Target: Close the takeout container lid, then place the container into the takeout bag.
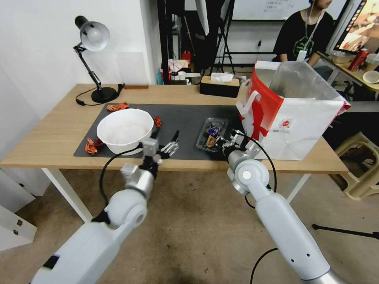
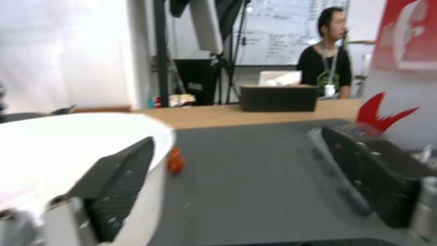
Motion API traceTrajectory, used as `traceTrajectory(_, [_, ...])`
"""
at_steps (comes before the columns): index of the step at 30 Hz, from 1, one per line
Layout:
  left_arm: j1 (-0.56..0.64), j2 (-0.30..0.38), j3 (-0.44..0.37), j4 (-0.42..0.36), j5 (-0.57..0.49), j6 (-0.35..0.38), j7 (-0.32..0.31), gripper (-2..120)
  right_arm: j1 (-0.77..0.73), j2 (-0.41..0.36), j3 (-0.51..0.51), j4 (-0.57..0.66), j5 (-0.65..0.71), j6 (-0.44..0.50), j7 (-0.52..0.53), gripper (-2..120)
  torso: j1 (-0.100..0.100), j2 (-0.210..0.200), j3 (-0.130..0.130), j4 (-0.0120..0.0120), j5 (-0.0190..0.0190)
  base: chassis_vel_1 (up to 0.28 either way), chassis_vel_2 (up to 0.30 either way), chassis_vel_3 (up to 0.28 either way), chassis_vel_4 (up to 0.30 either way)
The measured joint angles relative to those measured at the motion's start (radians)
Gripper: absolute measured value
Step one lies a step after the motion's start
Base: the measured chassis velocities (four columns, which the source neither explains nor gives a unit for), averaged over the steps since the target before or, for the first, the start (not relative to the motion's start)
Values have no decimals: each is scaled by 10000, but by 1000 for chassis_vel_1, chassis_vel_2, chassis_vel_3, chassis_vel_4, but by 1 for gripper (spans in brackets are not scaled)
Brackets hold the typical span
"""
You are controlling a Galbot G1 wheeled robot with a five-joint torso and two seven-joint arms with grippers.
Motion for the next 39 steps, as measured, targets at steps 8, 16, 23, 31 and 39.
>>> traceTrajectory(8, [1407,-86,-796,-327,539,-309,-342,100,2,-7,6,55,-16,7,-15,0,0,0,0,0,3,0,0,0,0])
traceTrajectory(16, [2488,-213,-1443,-462,766,-593,-560,100,-73,-62,88,103,-26,16,-58,0,1,-2,0,2,2,0,0,0,0])
traceTrajectory(23, [3110,-347,-1606,-196,1092,-1068,-560,100,-74,-114,141,115,-23,23,-83,0,1,-2,-1,1,3,0,0,0,0])
traceTrajectory(31, [3344,-412,-1684,-18,1290,-1214,-551,100,-47,-122,203,275,64,29,-94,0,1,-3,0,-1,3,0,0,0,0])
traceTrajectory(39, [3486,-469,-1861,-18,1398,-1208,-637,100,108,-284,334,1198,639,-40,-292,0,1,-2,0,0,3,0,0,0,0])
